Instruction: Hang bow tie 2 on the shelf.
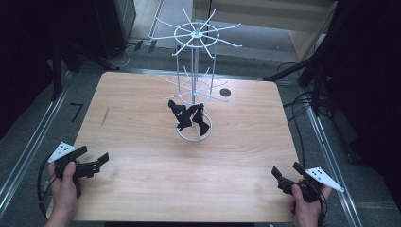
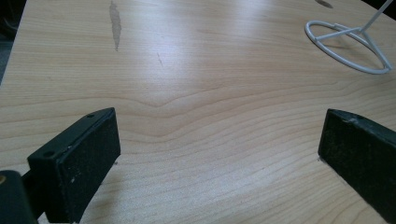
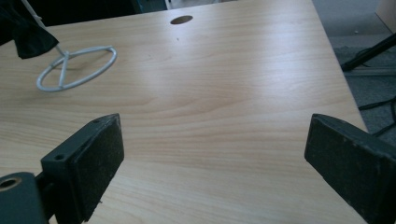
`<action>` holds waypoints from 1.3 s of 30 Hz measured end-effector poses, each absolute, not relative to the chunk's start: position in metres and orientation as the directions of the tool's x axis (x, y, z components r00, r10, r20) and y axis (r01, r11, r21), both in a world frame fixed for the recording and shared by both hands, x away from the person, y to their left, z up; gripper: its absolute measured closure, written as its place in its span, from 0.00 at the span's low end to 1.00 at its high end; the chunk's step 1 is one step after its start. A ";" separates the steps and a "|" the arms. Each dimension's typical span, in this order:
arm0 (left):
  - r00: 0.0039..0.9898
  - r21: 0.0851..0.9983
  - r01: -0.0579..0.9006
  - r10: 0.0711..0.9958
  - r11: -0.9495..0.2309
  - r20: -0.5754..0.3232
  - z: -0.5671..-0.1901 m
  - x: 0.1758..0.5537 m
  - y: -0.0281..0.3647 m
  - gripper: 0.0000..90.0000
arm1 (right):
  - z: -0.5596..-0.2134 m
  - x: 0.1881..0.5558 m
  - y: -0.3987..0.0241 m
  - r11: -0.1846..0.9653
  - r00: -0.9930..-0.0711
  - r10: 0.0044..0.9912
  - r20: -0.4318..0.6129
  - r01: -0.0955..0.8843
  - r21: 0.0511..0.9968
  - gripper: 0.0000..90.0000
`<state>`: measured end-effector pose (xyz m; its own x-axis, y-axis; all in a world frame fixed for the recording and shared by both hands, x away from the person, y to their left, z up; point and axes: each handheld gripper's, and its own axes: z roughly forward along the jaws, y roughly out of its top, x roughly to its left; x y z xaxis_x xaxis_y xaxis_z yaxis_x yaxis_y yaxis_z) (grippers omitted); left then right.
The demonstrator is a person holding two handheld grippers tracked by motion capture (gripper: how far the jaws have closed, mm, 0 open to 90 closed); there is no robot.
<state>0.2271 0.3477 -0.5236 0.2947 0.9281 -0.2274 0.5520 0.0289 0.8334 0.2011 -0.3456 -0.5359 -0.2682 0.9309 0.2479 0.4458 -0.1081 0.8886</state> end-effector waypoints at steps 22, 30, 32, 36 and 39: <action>0.292 0.829 0.559 0.930 0.024 -0.223 -0.524 0.229 0.347 0.00 | -0.543 0.183 -0.382 -0.165 -0.147 0.955 0.258 0.459 0.873 0.07; 0.285 0.827 0.562 0.932 0.027 -0.225 -0.524 0.229 0.347 0.00 | -0.547 0.184 -0.387 -0.160 -0.121 0.962 0.246 0.482 0.861 0.08; 0.282 0.827 0.562 0.933 0.027 -0.222 -0.524 0.229 0.347 0.00 | -0.548 0.184 -0.388 -0.161 -0.112 0.963 0.245 0.488 0.858 0.08; 0.280 0.824 0.565 0.934 0.028 -0.223 -0.524 0.229 0.348 0.00 | -0.550 0.184 -0.391 -0.150 -0.098 0.969 0.225 0.491 0.858 0.10; 0.279 0.824 0.566 0.934 0.027 -0.223 -0.524 0.229 0.348 0.00 | -0.550 0.184 -0.391 -0.160 -0.085 0.969 0.230 0.494 0.855 0.11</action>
<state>0.2289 0.3479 -0.5237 0.2791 0.9341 -0.2226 0.5660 0.0272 0.8239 0.1838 -0.3911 -0.5497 -0.0855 0.9693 0.2304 0.4936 -0.1597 0.8549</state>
